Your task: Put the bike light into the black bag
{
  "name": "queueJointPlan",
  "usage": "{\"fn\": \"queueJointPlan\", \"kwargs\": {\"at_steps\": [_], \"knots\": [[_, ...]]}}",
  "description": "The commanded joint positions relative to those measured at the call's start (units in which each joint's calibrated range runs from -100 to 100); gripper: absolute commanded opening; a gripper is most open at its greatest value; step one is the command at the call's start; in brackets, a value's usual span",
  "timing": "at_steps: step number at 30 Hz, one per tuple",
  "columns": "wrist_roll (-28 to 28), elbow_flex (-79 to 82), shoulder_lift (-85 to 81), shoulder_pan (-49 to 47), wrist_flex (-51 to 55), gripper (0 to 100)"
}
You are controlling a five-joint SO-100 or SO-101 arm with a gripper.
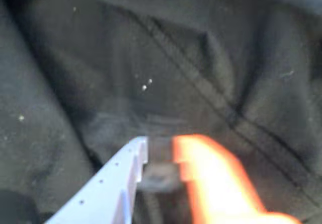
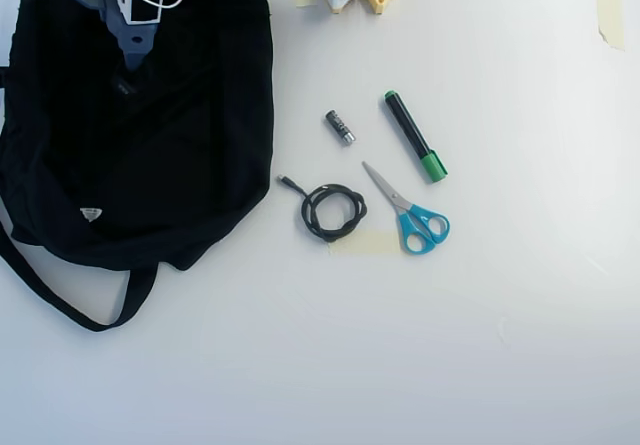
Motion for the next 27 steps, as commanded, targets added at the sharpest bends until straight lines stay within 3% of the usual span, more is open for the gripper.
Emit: {"fn": "queueJointPlan", "kwargs": {"at_steps": [1, 5, 8, 12, 13, 17, 27], "knots": [[-0.3, -1.7, -2.0, -2.8, 0.6, 33], [-0.3, -2.5, -2.7, -6.2, 0.6, 39], [-0.4, -2.4, -14.7, -9.1, 1.3, 47], [-0.4, -1.3, -31.2, -31.4, 3.1, 46], [-0.4, -1.4, -32.6, -38.8, 3.1, 41], [-0.5, -1.5, -33.9, -54.6, 3.1, 2], [-2.0, 7.2, -43.8, -57.9, 12.5, 2]]}}
